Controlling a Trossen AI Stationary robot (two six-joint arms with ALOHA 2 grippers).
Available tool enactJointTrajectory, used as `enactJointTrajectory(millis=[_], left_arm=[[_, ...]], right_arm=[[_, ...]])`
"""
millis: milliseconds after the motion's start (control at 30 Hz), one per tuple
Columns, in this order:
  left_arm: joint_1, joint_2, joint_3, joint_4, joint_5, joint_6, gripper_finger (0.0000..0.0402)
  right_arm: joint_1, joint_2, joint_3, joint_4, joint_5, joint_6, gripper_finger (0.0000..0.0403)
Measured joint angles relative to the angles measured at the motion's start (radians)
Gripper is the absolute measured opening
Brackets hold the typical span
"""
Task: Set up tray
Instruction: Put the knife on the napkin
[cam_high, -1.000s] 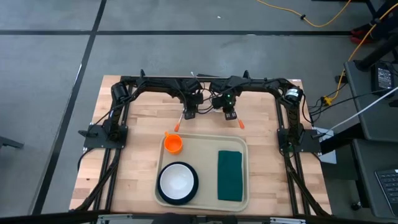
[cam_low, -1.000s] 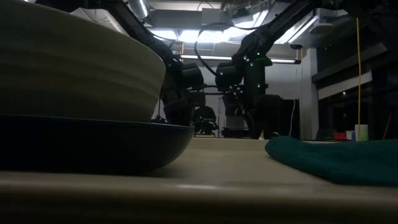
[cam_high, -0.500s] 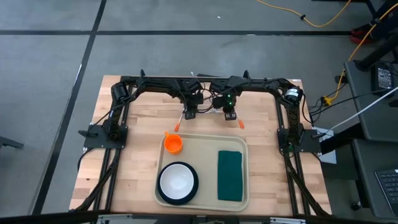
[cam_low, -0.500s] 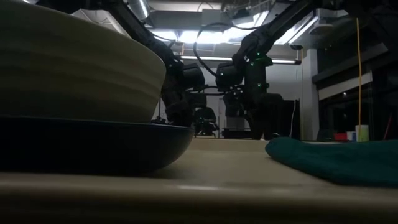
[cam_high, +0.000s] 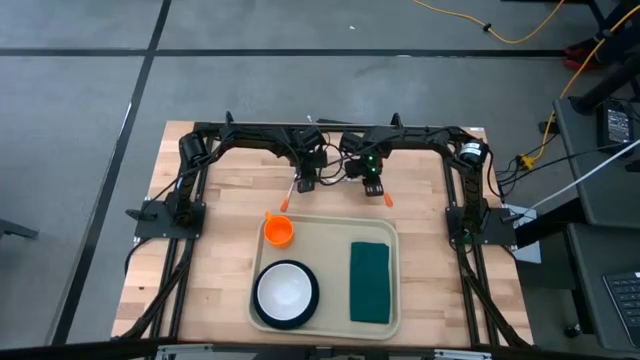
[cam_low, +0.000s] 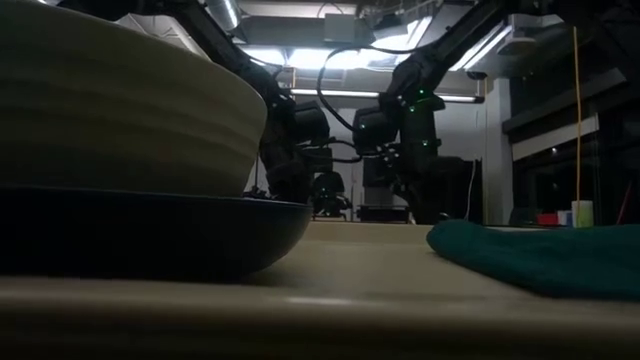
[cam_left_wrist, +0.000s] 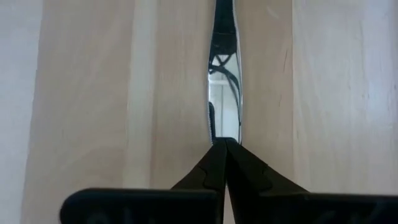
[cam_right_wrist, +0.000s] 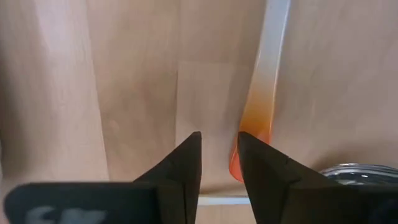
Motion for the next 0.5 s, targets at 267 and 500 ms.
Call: enactJointTrajectory(millis=[267, 500], left_arm=[[0.0, 0.0, 0.0, -0.003, -0.003, -0.013, 0.0002], [0.0, 0.0, 0.0, -0.002, -0.005, -0.015, 0.0001]], right_arm=[[-0.006, 0.001, 0.006, 0.014, 0.012, 0.005, 0.0113], [-0.005, -0.011, 0.023, 0.009, -0.061, 0.028, 0.0113]])
